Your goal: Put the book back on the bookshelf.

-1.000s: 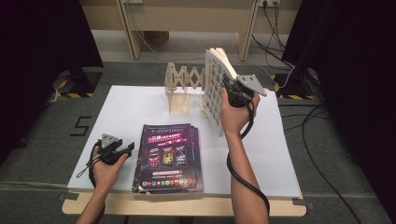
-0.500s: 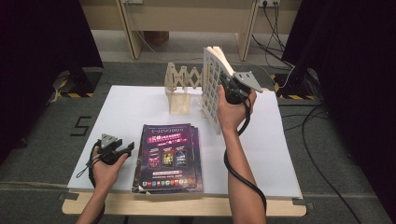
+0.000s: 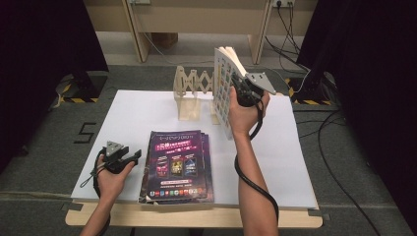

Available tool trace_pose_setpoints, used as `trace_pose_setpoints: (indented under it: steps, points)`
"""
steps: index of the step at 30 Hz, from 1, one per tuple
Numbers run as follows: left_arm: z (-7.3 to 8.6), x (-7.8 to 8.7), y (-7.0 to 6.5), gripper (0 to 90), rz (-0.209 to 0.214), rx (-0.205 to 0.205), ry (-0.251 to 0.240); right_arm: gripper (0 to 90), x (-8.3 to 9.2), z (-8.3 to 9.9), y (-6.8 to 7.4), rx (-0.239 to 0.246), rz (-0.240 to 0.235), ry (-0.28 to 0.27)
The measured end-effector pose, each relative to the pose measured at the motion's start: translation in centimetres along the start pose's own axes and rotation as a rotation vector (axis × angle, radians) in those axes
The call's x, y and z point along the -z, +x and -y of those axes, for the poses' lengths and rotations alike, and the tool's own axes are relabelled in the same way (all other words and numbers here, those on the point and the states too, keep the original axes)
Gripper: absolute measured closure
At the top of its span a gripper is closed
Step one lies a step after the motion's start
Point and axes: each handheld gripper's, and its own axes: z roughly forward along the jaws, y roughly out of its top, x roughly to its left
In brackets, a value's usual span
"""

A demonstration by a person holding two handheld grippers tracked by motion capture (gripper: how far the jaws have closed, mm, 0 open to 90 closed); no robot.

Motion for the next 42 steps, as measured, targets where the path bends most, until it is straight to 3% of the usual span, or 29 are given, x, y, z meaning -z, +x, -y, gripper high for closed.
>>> trace_pose_setpoints:
  steps: [42]
  points:
    - [0.0, 0.1, 0.0, 43.1, 0.000, -0.006, -0.007, 74.7, -2.6, -1.1, 0.5, -0.005, 0.021, 0.000]
